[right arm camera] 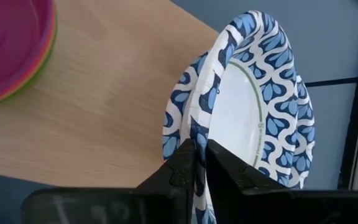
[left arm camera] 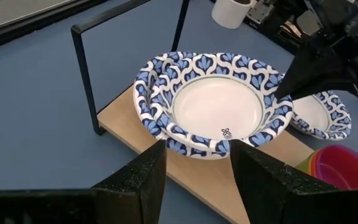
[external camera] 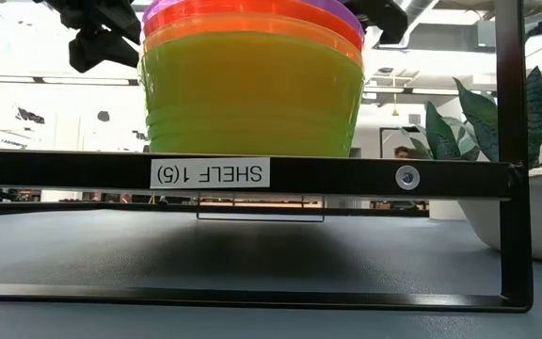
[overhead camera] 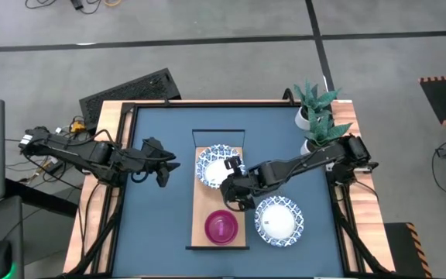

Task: Place and stack bowls onto a shelf
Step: Stack the top white bowl on top of the white bowl on the shelf

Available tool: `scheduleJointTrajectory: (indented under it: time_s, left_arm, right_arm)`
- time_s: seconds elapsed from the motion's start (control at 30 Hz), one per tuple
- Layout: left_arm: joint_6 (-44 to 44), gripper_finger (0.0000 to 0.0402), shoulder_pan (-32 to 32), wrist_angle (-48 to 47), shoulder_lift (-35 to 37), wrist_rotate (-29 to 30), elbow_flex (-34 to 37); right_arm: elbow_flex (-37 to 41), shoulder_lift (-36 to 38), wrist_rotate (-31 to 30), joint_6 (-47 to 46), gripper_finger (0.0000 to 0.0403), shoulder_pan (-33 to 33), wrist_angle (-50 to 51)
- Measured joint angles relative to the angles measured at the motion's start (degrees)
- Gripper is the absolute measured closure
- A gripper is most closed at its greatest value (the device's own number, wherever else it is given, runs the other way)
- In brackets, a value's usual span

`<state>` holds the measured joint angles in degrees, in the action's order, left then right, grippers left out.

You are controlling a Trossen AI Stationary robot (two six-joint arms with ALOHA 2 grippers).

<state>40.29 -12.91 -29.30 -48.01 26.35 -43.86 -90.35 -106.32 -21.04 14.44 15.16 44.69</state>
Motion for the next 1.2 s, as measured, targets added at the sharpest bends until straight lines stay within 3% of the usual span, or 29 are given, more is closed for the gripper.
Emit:
scheduleJointTrajectory:
  time_s: [0.23,0.57,0.73,0.93,1.13,1.2]
  left_arm:
    - [0.0,0.0239,0.0,0.0,0.0,0.0,0.0]
    - [0.0,0.0239,0.0,0.0,0.0,0.0,0.0]
    - [0.0,0.0239,0.0,0.0,0.0,0.0,0.0]
    - [0.0,0.0239,0.0,-0.3,0.0,0.0,0.0]
    - [0.0,0.0239,0.0,-1.2,0.0,0.0,0.0]
    - [0.0,0.0239,0.0,-1.3,0.0,0.0,0.0]
  right_arm:
    - [0.0,0.0,0.2,0.0,0.0299,-0.3,0.3]
    - [-0.3,0.4,0.1,-0.5,0.0192,-0.7,0.9]
    - [-4.1,0.5,-0.3,-3.2,0.0179,-0.6,3.5]
    - [-7.5,0.7,0.3,-6.6,0.0217,1.4,3.5]
    - [-7.4,-1.0,7.5,-9.4,0.0364,2.1,3.3]
    - [-7.4,-2.2,8.7,-9.5,0.0385,1.9,3.0]
